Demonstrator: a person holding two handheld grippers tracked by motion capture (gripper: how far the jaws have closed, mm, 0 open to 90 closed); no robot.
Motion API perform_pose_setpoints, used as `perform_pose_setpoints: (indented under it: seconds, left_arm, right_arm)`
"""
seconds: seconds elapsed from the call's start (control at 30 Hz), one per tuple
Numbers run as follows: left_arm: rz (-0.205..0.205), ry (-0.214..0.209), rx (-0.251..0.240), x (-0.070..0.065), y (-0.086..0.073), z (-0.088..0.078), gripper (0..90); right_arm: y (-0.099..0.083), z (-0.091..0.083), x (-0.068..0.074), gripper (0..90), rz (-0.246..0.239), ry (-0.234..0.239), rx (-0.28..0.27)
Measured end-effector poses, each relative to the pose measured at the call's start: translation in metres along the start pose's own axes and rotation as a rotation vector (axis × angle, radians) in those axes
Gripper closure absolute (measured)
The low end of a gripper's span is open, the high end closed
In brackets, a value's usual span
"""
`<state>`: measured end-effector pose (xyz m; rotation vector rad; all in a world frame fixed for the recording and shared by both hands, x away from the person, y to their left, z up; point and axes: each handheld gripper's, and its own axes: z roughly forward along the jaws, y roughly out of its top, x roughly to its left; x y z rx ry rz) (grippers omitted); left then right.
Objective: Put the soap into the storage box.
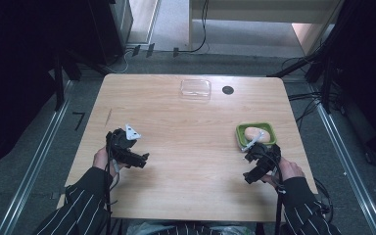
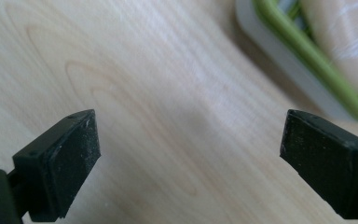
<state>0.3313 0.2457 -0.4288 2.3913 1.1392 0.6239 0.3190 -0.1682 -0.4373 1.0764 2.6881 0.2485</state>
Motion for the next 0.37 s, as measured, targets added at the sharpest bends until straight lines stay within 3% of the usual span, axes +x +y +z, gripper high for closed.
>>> perform_pose_setpoints:
  seconds: [0.37]
  left_arm:
    - [0.000, 0.001, 0.004, -0.001, 0.001, 0.001, 0.0]
  right_arm:
    - [-0.015, 0.003, 0.006, 5.1, 0.003, 0.020, 0.005]
